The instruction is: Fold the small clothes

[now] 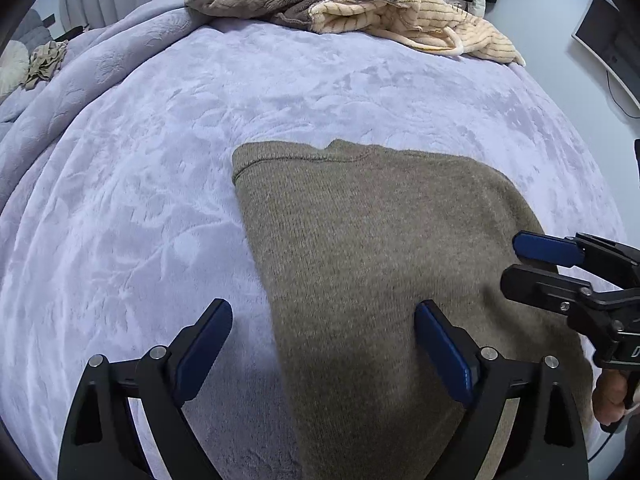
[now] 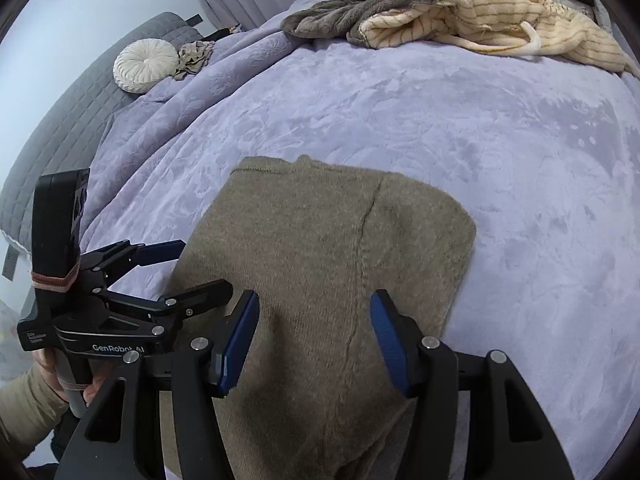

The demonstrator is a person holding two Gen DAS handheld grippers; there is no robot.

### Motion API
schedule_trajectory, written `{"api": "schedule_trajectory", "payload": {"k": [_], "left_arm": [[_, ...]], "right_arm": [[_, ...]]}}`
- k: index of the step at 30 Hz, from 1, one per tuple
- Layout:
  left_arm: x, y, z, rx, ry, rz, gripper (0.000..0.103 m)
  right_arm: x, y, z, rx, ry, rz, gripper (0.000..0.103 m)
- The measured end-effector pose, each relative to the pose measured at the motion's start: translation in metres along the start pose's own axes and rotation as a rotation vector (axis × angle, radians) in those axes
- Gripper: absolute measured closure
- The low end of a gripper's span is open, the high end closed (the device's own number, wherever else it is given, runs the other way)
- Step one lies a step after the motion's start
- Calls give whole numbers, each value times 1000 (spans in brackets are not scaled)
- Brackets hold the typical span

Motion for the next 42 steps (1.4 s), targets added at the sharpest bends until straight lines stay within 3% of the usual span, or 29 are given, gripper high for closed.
{"api": "schedule_trajectory", "payload": {"k": [7, 12, 14, 18, 24, 27, 30, 34, 42], "left_arm": [[-4, -20, -25, 67, 14, 3, 9], [5, -23, -22, 103, 49, 38, 9], [14, -19, -9, 78, 46, 39, 9], [59, -3, 19, 46, 123, 101, 9], [130, 19, 18, 113, 177, 231, 9], [127, 29, 8, 163, 256, 269, 9], [92, 31, 4, 182, 308, 232, 9], [46, 29, -5, 210, 321, 182, 9], [28, 23, -36, 260, 363, 214, 9]], "right_arm": [[-24, -28, -31, 61, 57, -19, 40], [-28, -29, -21, 56, 74, -60, 40], [-27, -22, -5, 33, 78, -87, 39], [-27, 8, 41, -25, 103, -91, 23], [-70, 59, 120, -114, 158, -212, 23], [-89, 72, 137, -178, 91, -333, 22], [-82, 68, 122, -188, 8, -352, 22], [-60, 50, 77, -128, -58, -325, 23], [-50, 35, 10, -15, -116, -326, 23]]}}
Point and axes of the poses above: each gripper's, at about its wrist camera, not at the fingertips, and z roughly against the way its jaws point, x to its left, y to its underside, the point moved 1 cm from there along -z, roughly the way its jaws point, and after that the axes turned 12 degrees about -y, right-handed, at the moved point
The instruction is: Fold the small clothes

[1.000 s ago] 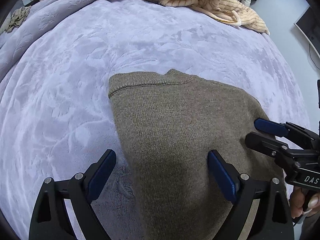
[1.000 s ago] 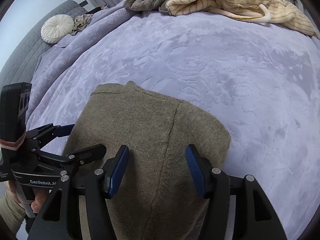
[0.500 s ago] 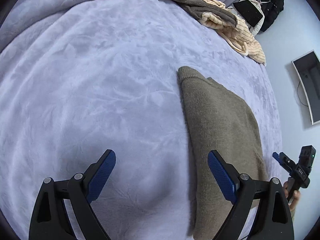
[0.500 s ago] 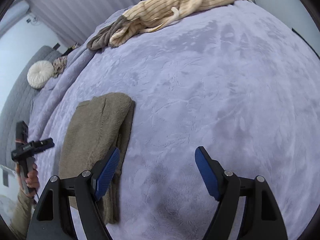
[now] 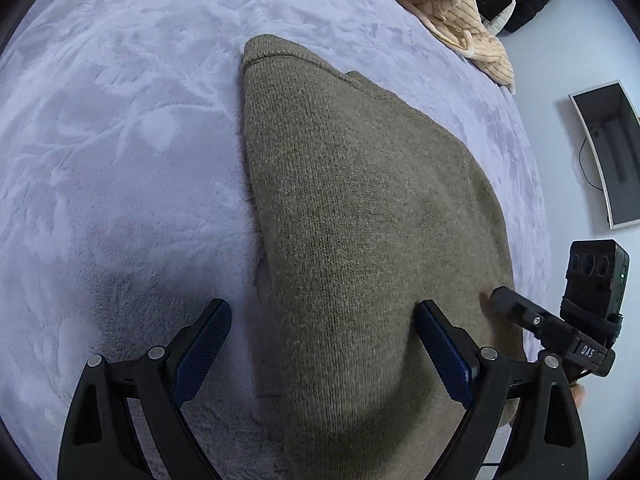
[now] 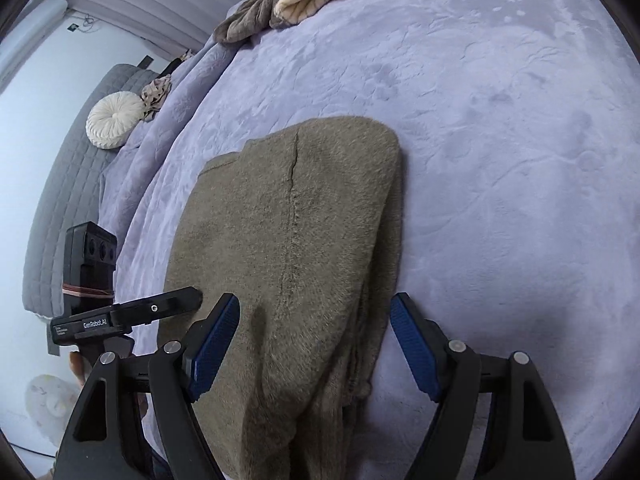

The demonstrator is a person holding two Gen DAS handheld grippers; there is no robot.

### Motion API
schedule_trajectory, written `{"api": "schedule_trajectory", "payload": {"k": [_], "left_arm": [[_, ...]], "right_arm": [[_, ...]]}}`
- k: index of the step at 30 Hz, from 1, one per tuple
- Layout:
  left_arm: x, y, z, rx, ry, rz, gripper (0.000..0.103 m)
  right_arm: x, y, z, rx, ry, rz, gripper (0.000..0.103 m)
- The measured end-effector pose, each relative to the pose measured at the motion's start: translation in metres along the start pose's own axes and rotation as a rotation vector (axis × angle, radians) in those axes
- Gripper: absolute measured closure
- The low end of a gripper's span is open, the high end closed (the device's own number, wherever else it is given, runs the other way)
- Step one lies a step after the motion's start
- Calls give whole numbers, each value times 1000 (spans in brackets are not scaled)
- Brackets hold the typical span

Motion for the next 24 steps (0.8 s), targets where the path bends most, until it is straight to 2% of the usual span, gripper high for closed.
{"api": "schedule_trajectory", "payload": {"k": [4, 5, 6, 8, 9, 11, 13, 17, 21, 23, 24], "left_arm": [[-6, -6, -5, -16, 0, -21, 9], [-11, -7, -6, -24, -15, -42, 12], [-18, -6, -6, -40, -18, -76, 30], [-25, -6, -3, -63, -36, -109, 34], [-28, -6, -1, -74, -46, -122, 39], [-33, -4, 3, -99, -60, -144, 43], [-35, -5, 5, -109, -72, -152, 47], [-36, -3, 8, -123, -89, -176, 48], [-29, -1, 4, -117, -88, -153, 45], [-27, -1, 3, -116, -79, -145, 45], [-27, -1, 3, -115, -75, -143, 45]], "right_arm": [[-4, -2, -22, 20, 30, 20, 24], [-5, -2, -24, 17, 17, 12, 29], [-5, -2, -25, 16, 5, 13, 35], [-3, 0, -26, 22, -13, 24, 45], [-2, 1, -26, 24, -14, 31, 46], [-1, 0, -25, 22, -18, 35, 53], [3, 1, -24, 17, -16, 40, 56], [9, 1, -27, 18, 33, 45, 53], [0, 0, -34, 33, 4, 21, 40], [-4, 0, -38, 32, -9, 7, 42], [-3, 0, -38, 27, -14, 13, 48]]}}
Point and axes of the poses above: each gripper's, at about its wrist camera, not at the fingertips, and z roughly against the way its jaws point, x to its left, y to its underside, the point moved 1 cm from there along -z, roughly the way its jaws point, and after that the axes turned 12 degrees about -y, right-handed, at the moved point
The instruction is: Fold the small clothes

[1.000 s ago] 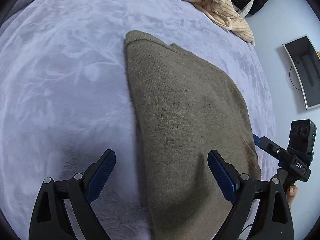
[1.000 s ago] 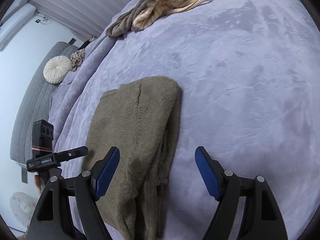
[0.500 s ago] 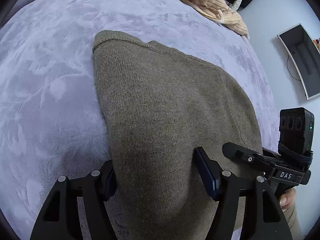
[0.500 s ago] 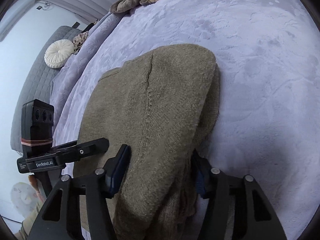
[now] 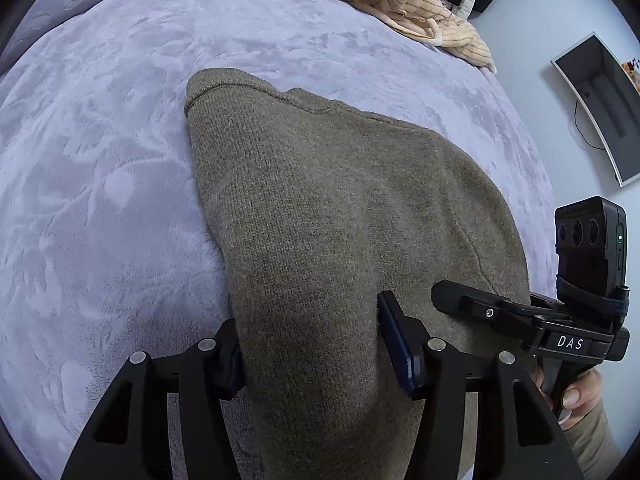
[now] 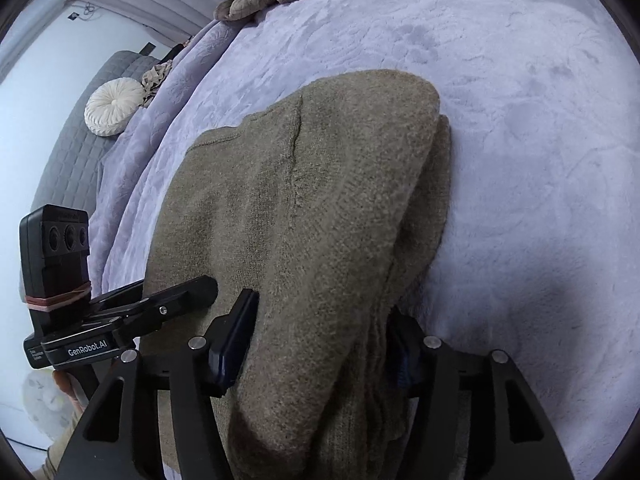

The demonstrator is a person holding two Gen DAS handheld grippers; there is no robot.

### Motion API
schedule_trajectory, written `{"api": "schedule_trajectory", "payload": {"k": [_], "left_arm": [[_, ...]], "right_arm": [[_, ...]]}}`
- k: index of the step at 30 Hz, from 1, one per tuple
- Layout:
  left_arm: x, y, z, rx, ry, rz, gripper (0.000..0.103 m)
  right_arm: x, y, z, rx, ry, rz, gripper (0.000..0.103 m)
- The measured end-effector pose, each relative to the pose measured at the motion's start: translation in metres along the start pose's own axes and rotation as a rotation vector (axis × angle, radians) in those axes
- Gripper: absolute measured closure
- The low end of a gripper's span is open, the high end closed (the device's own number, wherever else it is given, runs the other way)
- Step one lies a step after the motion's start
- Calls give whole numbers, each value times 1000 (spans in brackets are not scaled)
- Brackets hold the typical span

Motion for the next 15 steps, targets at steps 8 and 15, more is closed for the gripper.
{"api": "schedule_trajectory", "payload": {"k": [8, 15], "left_arm": [[-13, 4, 23, -64, -72, -45, 58], [-20, 11, 48, -89, -84, -70, 59]], "right_arm": [[19, 3, 13, -28, -2, 40, 60], [39, 9, 29, -66, 5, 48, 61]]}}
Point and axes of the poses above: each gripper's, at about its wrist camera, not at the fingertips, and z roughly against the way its jaws point, x to its left, y to its underside, the point moved 1 cm from there along -z, roughly the way its jaws point, and after that the axes turned 12 degrees about -y, right-handed, at the moved point
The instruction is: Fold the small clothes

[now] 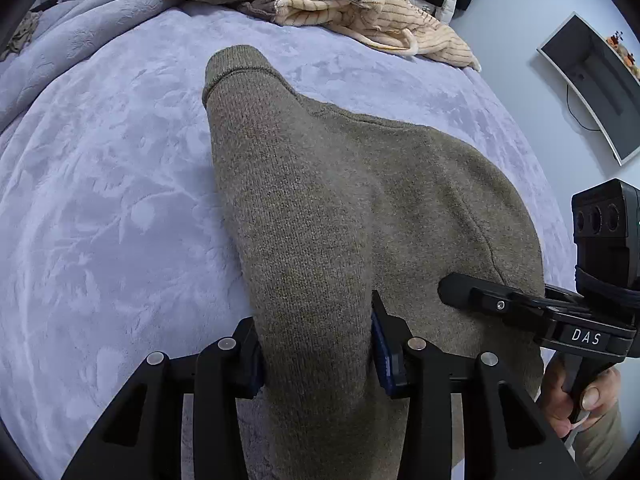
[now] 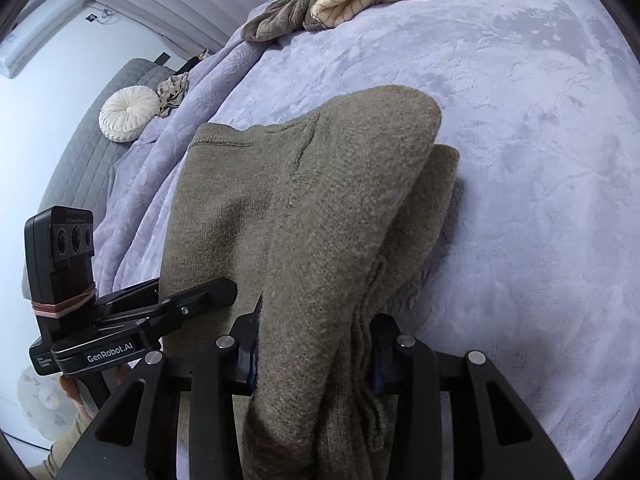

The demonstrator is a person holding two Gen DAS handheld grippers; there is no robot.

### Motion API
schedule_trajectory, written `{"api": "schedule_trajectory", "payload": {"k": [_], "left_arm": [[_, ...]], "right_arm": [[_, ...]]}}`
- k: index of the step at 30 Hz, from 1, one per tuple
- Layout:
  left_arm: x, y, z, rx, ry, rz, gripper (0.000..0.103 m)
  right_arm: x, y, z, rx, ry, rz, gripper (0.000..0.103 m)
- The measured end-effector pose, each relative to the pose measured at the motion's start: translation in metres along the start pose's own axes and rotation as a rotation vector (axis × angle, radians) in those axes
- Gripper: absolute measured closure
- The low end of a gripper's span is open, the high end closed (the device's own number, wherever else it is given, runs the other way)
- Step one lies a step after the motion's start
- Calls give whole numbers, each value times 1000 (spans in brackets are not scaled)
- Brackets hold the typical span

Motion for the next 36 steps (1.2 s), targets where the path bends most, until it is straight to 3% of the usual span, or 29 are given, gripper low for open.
{"api": "schedule_trajectory", "payload": {"k": [10, 13, 15, 16, 18, 22, 24, 25, 26, 27, 30, 36], "left_arm": [[3, 14, 29, -6, -49, -18, 62], [7, 23, 15, 33, -60, -15, 58], [18, 32, 0, 72, -45, 25, 42], [25, 37, -5, 85, -27, 54, 39], [39, 45, -10, 101, 62, 113, 38], [50, 48, -19, 132, 156, 172, 38], [44, 50, -23, 141, 172, 163, 41], [41, 51, -22, 132, 168, 150, 47], [36, 51, -19, 124, 151, 137, 51], [31, 50, -15, 108, 131, 122, 57], [22, 45, -2, 87, 84, 89, 61], [15, 42, 30, 32, 32, 48, 61]], "right_arm": [[34, 7, 9, -16, 39, -7, 62], [36, 12, 1, 14, 57, 12, 60], [26, 17, -8, 47, 74, -1, 53], [22, 19, -10, 54, 98, 4, 49], [13, 24, -14, 73, 117, 12, 34], [4, 27, -13, 86, 74, 15, 32], [-3, 27, -13, 87, 47, -16, 33], [-8, 28, -15, 89, 32, -34, 33], [-12, 31, -17, 90, 27, -47, 36], [-11, 35, -19, 95, 36, -37, 49], [1, 35, -12, 80, 45, -15, 58], [35, 32, 6, 55, 79, 17, 60]]}}
Point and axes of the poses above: each gripper's, at about its wrist camera, not at the fingertips, and z roughly against the way its jaws point, x to its left, y to its underside, the point moved 1 cm from there along -z, roughly the way its jaws point, and after that the axes turned 12 degrees about -y, right-handed, at the moved point
